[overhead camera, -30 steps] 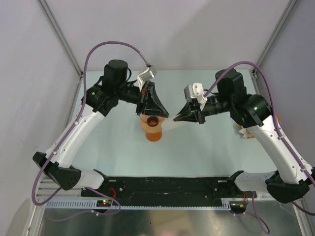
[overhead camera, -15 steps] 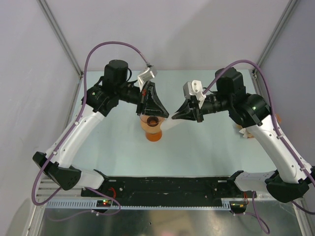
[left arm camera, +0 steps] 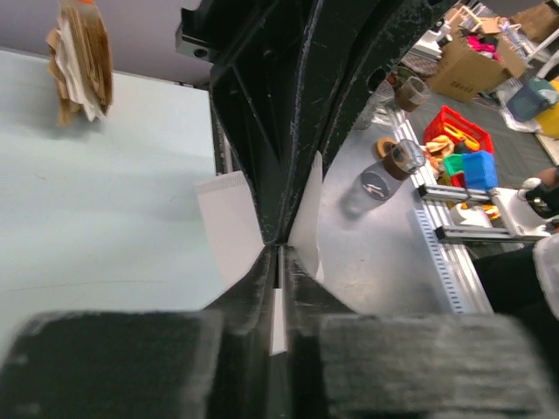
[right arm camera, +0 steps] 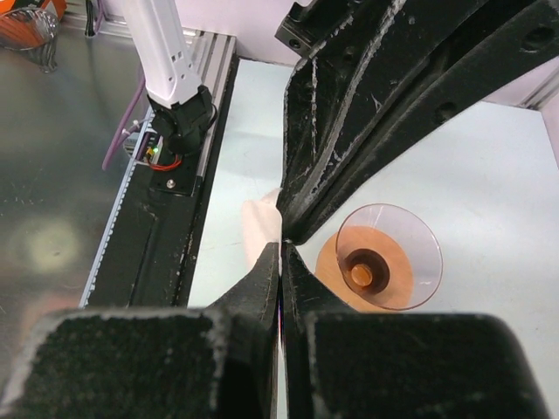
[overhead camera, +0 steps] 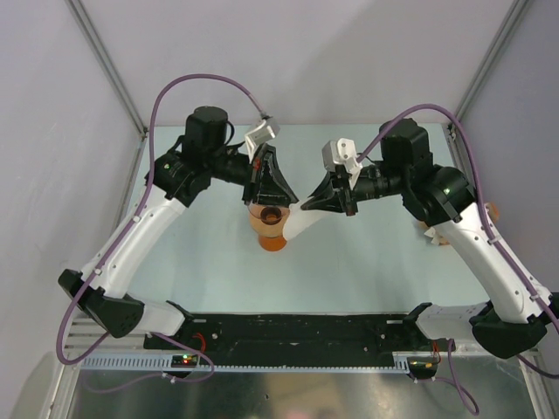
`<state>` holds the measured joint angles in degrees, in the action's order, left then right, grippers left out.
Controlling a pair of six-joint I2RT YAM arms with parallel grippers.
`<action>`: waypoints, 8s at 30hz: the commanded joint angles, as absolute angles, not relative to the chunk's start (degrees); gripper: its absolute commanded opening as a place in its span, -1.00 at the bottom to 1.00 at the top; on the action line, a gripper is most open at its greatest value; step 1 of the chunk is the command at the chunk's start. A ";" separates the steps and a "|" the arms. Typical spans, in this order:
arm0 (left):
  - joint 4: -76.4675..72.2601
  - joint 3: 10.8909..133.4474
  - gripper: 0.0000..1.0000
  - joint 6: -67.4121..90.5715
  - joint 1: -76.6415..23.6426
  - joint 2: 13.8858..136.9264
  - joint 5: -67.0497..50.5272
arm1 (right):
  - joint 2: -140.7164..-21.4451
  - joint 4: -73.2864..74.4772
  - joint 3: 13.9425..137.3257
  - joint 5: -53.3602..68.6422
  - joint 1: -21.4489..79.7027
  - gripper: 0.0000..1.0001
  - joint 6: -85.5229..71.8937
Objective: Place the coffee filter in the dripper
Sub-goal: Place the coffee filter in the coffee dripper.
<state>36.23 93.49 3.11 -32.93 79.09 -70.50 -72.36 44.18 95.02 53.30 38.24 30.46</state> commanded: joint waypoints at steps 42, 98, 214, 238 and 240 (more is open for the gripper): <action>35.51 89.36 -0.25 -0.91 -31.98 73.61 -73.10 | -71.90 46.01 94.89 55.55 39.45 -1.00 38.05; 35.41 89.82 -1.00 -0.44 -32.16 75.27 -74.11 | -72.10 48.91 95.84 55.36 39.94 -1.00 41.64; 19.45 77.16 -0.01 1.29 -33.40 65.89 -53.74 | -69.49 41.54 91.15 52.06 41.69 -1.00 36.65; 19.51 76.98 0.03 0.74 -33.34 64.88 -55.33 | -70.83 43.39 92.40 49.97 40.40 -1.00 35.25; 19.51 76.86 0.03 0.89 -33.38 64.82 -55.05 | -70.86 43.30 92.31 49.89 40.38 -1.00 35.07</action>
